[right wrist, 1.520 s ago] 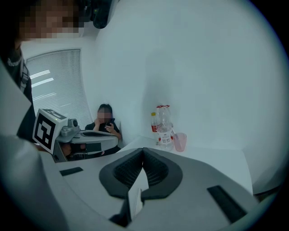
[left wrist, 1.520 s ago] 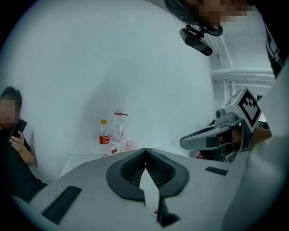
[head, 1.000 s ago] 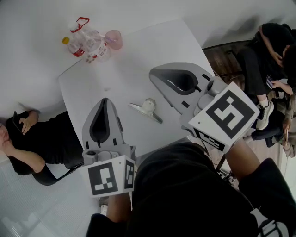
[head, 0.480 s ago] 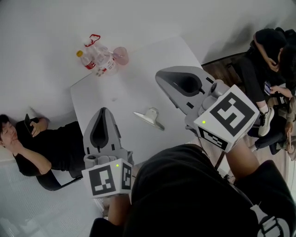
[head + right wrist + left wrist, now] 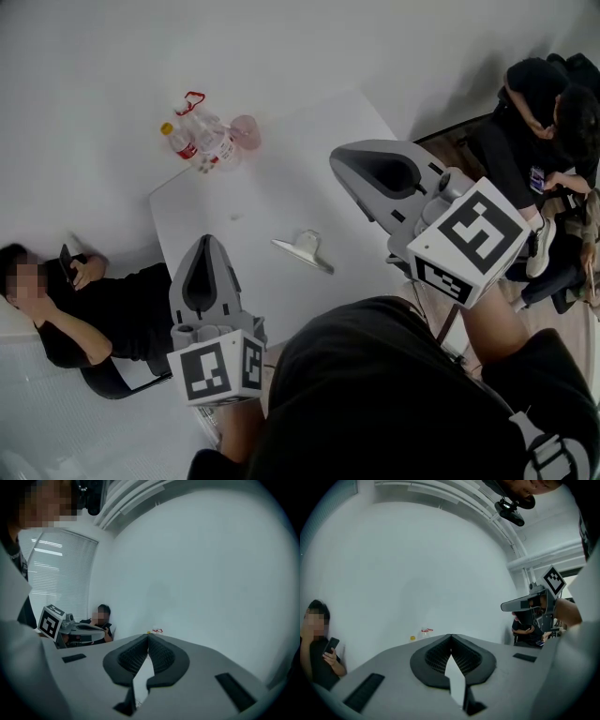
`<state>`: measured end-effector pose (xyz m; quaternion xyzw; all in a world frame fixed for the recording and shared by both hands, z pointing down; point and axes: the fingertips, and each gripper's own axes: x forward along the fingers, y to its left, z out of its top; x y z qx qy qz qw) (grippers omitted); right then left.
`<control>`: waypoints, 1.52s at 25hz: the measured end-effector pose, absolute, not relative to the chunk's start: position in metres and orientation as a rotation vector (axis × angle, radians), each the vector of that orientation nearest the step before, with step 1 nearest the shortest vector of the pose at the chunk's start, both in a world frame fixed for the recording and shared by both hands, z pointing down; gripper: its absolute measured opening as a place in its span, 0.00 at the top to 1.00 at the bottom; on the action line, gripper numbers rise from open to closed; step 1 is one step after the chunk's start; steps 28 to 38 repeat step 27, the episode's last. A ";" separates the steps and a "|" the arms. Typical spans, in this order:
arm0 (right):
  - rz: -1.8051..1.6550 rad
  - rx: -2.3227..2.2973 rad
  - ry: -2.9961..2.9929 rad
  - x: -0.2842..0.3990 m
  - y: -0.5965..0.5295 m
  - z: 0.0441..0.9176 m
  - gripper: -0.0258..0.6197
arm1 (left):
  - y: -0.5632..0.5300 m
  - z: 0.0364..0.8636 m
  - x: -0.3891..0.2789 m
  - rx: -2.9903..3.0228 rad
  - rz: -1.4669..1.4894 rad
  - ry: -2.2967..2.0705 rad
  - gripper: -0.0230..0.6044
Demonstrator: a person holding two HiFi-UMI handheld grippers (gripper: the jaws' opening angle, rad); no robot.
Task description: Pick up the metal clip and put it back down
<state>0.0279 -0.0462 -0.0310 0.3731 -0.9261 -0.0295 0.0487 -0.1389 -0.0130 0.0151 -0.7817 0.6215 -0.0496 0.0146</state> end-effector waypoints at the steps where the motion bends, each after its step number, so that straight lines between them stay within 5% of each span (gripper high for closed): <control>1: -0.087 1.141 -2.821 0.028 -0.049 -0.030 0.93 | -0.016 0.016 -0.139 -2.436 -0.159 1.932 0.93; 38: -0.090 1.130 -2.830 0.022 -0.059 -0.034 0.93 | -0.029 0.004 -0.137 -2.433 -0.158 1.892 0.93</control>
